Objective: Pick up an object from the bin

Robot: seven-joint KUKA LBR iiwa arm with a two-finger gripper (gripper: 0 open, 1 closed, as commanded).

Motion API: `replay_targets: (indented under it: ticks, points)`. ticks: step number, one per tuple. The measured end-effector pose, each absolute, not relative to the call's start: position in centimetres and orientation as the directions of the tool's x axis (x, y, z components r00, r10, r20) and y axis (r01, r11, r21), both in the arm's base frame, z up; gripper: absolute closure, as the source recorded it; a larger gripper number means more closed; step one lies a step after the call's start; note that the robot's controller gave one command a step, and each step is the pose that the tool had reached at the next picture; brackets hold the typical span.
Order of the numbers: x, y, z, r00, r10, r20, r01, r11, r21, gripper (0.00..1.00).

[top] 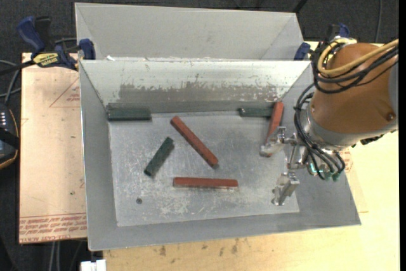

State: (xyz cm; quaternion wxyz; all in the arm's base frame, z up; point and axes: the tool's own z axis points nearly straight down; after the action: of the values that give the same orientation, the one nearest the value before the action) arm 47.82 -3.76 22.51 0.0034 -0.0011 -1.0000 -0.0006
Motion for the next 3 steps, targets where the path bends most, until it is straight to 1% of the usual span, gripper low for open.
replay_targets:
  ticks: [1,2,3]
  points:
    - [48.0,-3.7,22.8,-1.0,0.0,0.0,0.0,1.0,0.0,0.0]
    - [49.2,-2.2,17.5,-0.999,-0.042,-0.008,-0.042,0.999,0.0,0.0]
    - [50.0,1.1,8.0,-0.999,-0.043,-0.015,-0.043,0.999,0.002,1.0]
